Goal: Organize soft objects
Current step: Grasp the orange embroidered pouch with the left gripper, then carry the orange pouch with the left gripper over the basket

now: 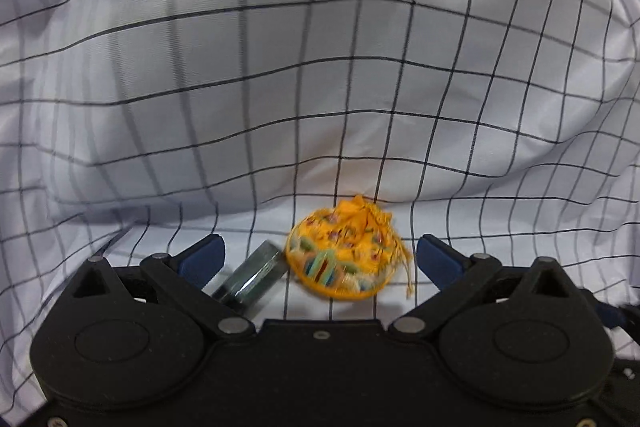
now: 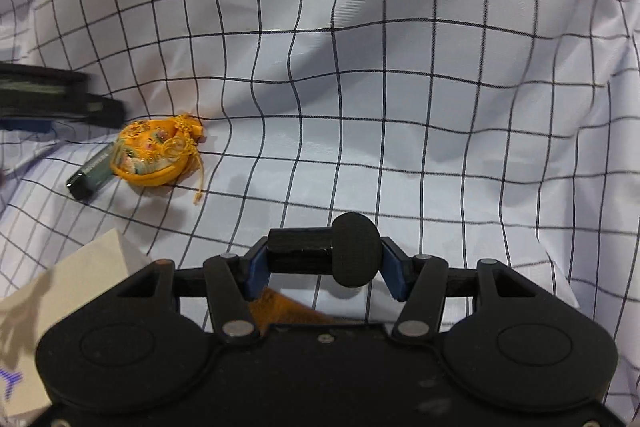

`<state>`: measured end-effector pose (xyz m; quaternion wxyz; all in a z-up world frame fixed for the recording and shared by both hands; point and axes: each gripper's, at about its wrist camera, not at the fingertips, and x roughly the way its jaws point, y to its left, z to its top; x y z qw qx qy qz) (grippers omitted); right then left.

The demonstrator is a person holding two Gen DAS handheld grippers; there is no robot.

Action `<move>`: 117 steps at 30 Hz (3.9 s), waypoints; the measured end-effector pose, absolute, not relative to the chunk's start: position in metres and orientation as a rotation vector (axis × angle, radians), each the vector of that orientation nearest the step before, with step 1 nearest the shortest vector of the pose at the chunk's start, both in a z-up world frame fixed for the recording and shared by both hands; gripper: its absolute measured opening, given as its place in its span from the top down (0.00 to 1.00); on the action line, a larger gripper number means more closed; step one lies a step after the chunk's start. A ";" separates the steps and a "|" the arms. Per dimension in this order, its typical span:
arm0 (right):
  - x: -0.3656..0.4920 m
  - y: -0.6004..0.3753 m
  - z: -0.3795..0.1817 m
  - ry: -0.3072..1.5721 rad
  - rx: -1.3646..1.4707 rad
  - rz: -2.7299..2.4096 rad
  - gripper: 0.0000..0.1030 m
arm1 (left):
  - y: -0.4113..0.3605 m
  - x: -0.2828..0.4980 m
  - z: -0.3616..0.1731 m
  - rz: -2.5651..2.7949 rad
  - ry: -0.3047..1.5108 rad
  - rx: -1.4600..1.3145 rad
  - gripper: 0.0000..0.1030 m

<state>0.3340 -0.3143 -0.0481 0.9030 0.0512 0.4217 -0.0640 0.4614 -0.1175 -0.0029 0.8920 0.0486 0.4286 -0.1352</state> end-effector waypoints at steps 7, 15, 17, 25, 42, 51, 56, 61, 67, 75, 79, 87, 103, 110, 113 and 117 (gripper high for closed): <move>0.318 -0.314 -0.044 0.853 0.090 -0.125 0.46 | -0.138 0.480 -0.028 -0.283 0.960 0.147 0.04; 0.302 -0.311 -0.045 0.849 0.053 -0.123 0.46 | -0.146 0.490 -0.055 -0.256 0.993 0.219 0.06; 0.300 -0.312 -0.047 0.858 0.057 -0.130 0.46 | -0.147 0.490 -0.056 -0.269 0.985 0.213 0.12; 0.285 -0.323 -0.051 0.873 0.062 -0.197 0.46 | -0.165 0.488 -0.052 -0.280 0.958 0.241 0.34; 0.226 -0.363 -0.040 0.872 0.078 -0.348 0.46 | -0.260 0.425 0.017 -0.507 0.854 0.184 0.34; 0.179 -0.386 -0.034 0.867 0.147 -0.426 0.46 | -0.331 0.360 0.013 -0.724 0.934 0.200 0.34; 0.154 -0.393 -0.037 0.882 0.175 -0.457 0.46 | -0.346 0.325 0.007 -0.808 0.971 0.232 0.34; 0.124 -0.391 -0.037 0.895 0.184 -0.460 0.46 | -0.348 0.297 -0.001 -0.876 1.027 0.251 0.34; 0.087 -0.378 -0.035 0.914 0.182 -0.450 0.45 | -0.328 0.264 -0.003 -0.923 1.094 0.256 0.34; 0.041 -0.346 -0.034 0.968 0.189 -0.394 0.45 | -0.262 0.219 0.005 -0.912 1.127 0.217 0.34; 0.027 -0.322 -0.036 0.988 0.168 -0.355 0.45 | -0.225 0.198 0.002 -0.883 1.100 0.226 0.34; 0.018 -0.290 -0.026 1.005 0.159 -0.295 0.47 | -0.141 0.167 0.011 -0.825 1.085 0.122 0.34; 0.022 -0.241 -0.023 1.020 0.110 -0.174 0.47 | -0.034 0.128 -0.020 -0.579 1.121 0.042 0.34; 0.031 -0.229 -0.038 1.057 0.081 -0.140 0.47 | -0.033 0.110 -0.033 -0.521 1.119 0.057 0.34; 0.032 -0.227 -0.044 1.076 0.076 -0.140 0.47 | -0.037 0.107 -0.032 -0.496 1.096 0.086 0.34; 0.031 -0.227 -0.048 1.085 0.076 -0.144 0.47 | -0.040 0.107 -0.033 -0.474 1.092 0.106 0.34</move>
